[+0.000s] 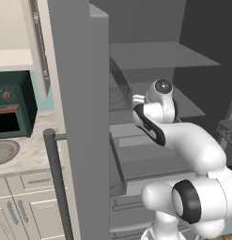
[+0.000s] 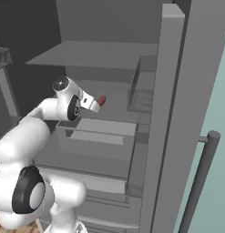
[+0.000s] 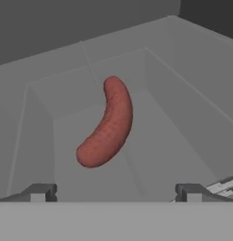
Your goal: Move the hot dog bun to the plate on the dining table and place the condiment next to that plate. Then navigate to the fridge and take the sausage and place it on the plate as well.
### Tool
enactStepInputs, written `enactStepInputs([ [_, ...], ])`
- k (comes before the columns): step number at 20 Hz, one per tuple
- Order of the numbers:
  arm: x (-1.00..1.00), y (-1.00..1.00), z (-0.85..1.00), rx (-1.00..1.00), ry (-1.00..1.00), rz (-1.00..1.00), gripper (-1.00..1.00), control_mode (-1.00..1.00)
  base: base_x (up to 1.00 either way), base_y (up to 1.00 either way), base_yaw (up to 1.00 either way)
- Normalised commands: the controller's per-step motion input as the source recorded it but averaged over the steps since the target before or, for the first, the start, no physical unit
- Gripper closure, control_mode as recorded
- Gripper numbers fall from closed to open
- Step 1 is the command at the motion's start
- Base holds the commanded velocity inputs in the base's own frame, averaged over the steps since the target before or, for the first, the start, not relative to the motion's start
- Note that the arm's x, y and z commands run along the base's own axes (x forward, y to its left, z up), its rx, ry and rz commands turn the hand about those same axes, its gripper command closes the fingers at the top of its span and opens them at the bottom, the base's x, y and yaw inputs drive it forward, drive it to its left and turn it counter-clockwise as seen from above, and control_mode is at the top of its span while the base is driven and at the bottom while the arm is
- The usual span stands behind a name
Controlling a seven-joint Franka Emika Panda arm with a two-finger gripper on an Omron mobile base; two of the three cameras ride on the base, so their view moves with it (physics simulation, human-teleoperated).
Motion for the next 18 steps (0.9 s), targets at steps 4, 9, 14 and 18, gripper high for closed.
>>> enactStepInputs([
  [4, 0.37, -0.06, -0.18, 0.01, 0.0, 0.0, -1.0, -1.0, 0.0, 0.0, 0.0],
  [9, 0.35, -0.04, -0.17, 0.0, 0.0, 0.0, -1.0, -1.0, 0.0, 0.0, 0.0],
  [14, 0.35, -0.01, -0.11, 0.01, 0.01, 0.0, -1.0, -1.0, 0.0, 0.0, 0.0],
  [18, 0.37, 0.0, -0.09, 0.01, 0.01, 0.0, -1.0, -1.0, 0.0, 0.0, 0.0],
])
